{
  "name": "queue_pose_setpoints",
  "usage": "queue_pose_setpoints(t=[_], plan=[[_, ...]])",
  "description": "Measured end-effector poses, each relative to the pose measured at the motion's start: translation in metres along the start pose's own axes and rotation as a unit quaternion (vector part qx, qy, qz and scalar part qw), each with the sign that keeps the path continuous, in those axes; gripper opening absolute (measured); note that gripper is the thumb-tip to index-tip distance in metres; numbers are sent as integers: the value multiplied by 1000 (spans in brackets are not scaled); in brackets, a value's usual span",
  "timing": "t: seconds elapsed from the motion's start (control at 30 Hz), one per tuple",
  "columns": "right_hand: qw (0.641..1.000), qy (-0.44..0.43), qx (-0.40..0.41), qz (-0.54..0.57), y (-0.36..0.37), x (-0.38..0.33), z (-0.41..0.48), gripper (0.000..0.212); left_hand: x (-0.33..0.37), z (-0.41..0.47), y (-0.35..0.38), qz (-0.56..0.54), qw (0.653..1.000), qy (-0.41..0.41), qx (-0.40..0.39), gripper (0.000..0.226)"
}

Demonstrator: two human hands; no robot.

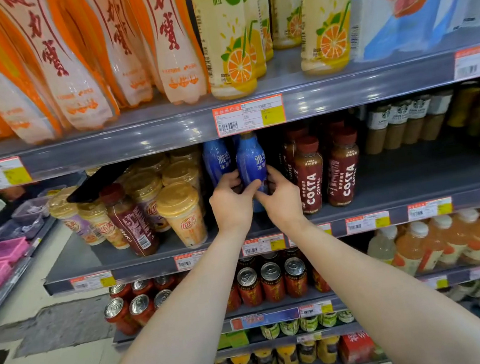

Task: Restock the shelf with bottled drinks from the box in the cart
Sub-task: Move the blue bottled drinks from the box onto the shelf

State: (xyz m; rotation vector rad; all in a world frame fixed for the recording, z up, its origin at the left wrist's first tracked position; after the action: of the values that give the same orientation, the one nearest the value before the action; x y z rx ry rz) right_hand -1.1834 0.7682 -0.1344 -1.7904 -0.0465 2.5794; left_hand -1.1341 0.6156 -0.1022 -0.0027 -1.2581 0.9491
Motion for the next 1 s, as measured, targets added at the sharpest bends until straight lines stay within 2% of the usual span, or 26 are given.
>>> queue_pose_setpoints(t=[0.47,0.73,0.83,1.0], plan=[[1000,5,19,-2,11,11,19,63,-1,13,5,20,999,-18,35,35],[999,13,25,-29,11,12,22,63,2,19,7,13,1000,-3,9,32],[998,31,27,-52,11,12,23,62,0,17,7,5,1000,-3,-1,32],[992,73,44,-89,5,14,17,53,1,-2,0,36,999,-1,24,32]])
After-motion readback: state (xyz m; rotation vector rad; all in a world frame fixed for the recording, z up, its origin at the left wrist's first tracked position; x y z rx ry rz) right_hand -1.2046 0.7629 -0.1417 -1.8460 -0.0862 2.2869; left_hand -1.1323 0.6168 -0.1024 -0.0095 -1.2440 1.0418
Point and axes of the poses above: each hand's wrist, its own z-axis towards the middle knuckle, its own y-axis out of the palm, x = y × z, the point moved 10 cm from there along z, towards the middle knuckle, and after that the axes turned 12 degrees about z, right-handed, at the moved point
